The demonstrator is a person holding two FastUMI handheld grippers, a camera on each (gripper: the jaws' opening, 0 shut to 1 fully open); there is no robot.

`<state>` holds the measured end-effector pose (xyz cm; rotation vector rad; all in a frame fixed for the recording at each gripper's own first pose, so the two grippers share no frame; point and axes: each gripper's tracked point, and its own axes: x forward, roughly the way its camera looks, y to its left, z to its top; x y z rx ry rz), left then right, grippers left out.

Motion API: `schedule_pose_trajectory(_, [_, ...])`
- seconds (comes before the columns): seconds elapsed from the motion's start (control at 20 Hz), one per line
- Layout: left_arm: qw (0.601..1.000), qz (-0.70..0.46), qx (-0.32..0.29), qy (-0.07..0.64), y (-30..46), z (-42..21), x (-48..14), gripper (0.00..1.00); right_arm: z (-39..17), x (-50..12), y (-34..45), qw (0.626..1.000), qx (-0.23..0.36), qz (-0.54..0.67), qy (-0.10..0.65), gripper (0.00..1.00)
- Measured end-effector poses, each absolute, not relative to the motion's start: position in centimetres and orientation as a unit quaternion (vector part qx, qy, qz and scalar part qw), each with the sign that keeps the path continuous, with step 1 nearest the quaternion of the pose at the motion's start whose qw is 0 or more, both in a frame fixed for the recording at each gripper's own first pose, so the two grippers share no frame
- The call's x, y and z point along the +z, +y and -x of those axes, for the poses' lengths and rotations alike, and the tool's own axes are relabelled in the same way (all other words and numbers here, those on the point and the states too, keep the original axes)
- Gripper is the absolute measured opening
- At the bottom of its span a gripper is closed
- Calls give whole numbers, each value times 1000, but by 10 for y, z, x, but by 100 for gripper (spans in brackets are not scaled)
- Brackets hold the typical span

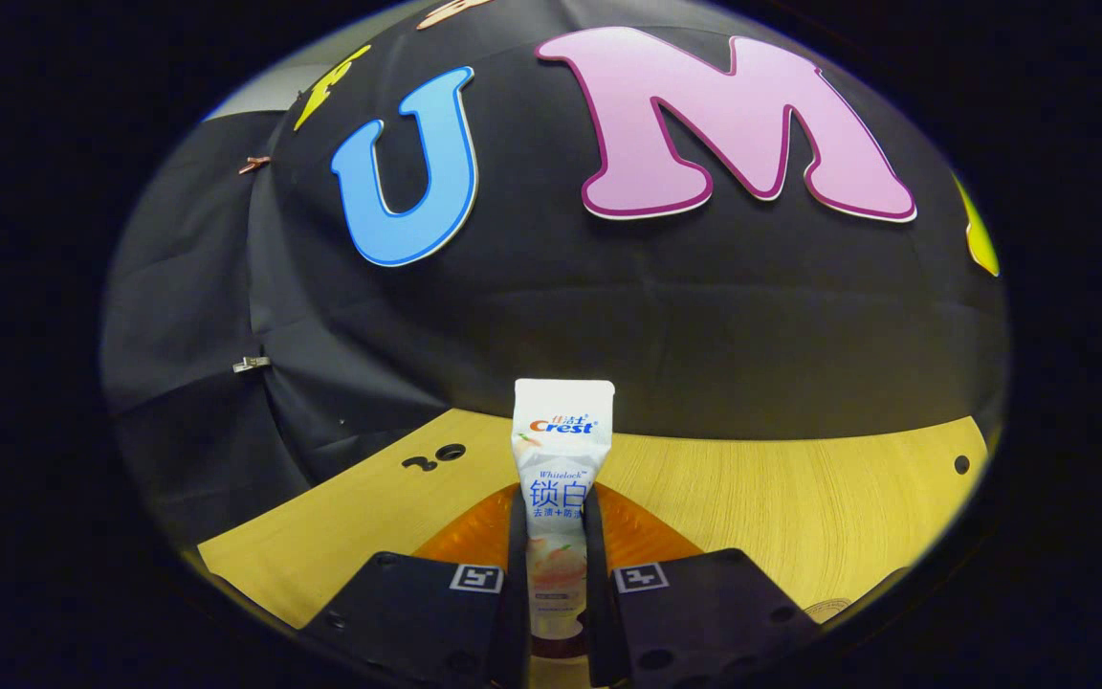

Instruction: Put the toothbrush and toothpaste on the desktop into the cup, then pick up the cup and place it on the coaster on the desktop.

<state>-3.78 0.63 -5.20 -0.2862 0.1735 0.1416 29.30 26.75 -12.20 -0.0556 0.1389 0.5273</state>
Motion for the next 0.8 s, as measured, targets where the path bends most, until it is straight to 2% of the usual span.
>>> schedule_pose_trajectory(0.2, [983, 153, 63, 83, 4, 34, -45, 6, -299, -135, 263, 967, 247, 34, 56, 29])
schedule_pose_trajectory(0.25, [982, 157, 61, 84, 3, 33, -41, 6, -300, -140, 261, 967, 245, 37, 58, 24])
schedule_pose_trajectory(0.35, [981, 162, 59, 89, -1, 32, -38, 6, -295, -153, 262, 965, 250, 30, 74, 27])
schedule_pose_trajectory(0.5, [980, 163, 51, 100, -6, 26, -39, 6, -284, -165, 257, 964, 248, 37, 88, 43])
schedule_pose_trajectory(0.55, [980, 164, 49, 102, -8, 24, -44, 1, -278, -166, 257, 962, 253, 38, 92, 52])
schedule_pose_trajectory(0.6, [980, 163, 47, 100, -8, 23, -41, 6, -274, -164, 255, 962, 254, 38, 91, 48])
schedule_pose_trajectory(0.65, [981, 162, 43, 97, -8, 23, -41, 6, -268, -157, 254, 961, 260, 33, 88, 67])
schedule_pose_trajectory(0.7, [982, 161, 41, 93, -7, 21, -37, 6, -264, -149, 250, 961, 260, 32, 85, 74])
schedule_pose_trajectory(0.75, [983, 161, 36, 87, -11, 17, -34, 6, -259, -140, 245, 962, 260, 29, 80, 89])
schedule_pose_trajectory(0.8, [983, 161, 32, 81, -13, 12, -28, 6, -253, -132, 242, 962, 261, 25, 77, 99])
